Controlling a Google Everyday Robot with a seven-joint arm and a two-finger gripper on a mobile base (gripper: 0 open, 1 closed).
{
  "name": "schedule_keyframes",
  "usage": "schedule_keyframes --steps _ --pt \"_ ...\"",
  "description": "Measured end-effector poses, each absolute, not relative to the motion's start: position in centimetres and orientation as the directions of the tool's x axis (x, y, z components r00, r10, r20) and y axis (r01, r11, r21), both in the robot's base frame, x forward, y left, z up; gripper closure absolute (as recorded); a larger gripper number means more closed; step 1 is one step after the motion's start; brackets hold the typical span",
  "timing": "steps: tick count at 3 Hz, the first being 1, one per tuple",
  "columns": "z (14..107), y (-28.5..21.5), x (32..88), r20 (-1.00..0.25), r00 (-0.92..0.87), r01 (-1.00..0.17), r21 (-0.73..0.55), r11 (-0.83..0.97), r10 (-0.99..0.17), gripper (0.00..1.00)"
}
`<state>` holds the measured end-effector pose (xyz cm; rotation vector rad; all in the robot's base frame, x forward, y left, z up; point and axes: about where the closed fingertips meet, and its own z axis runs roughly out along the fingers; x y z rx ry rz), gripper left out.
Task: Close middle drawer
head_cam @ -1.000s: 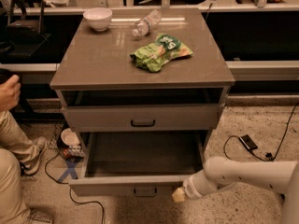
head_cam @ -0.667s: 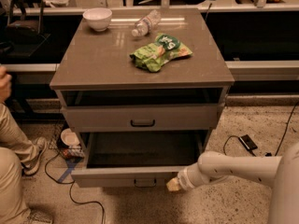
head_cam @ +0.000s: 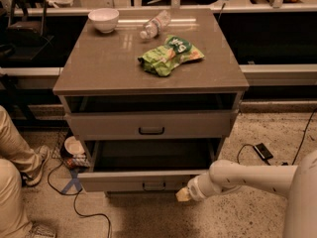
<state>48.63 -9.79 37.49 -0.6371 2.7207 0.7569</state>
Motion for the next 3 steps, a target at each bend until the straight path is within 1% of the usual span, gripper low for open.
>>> schedule_keyframes --steps 1,2,3 --pt "37.5 -10.1 49.2 -0.358 -0.871 -0.471 0.418 0.777 -0.335 1.0" --pt "37.9 -11.9 52.9 -0.438 -0.849 -0.468 0.361 0.807 -0.296 1.0" --pt "38.0 -12.2 53.8 -0.459 -0.842 -0.466 0.352 0.812 -0.284 1.0"
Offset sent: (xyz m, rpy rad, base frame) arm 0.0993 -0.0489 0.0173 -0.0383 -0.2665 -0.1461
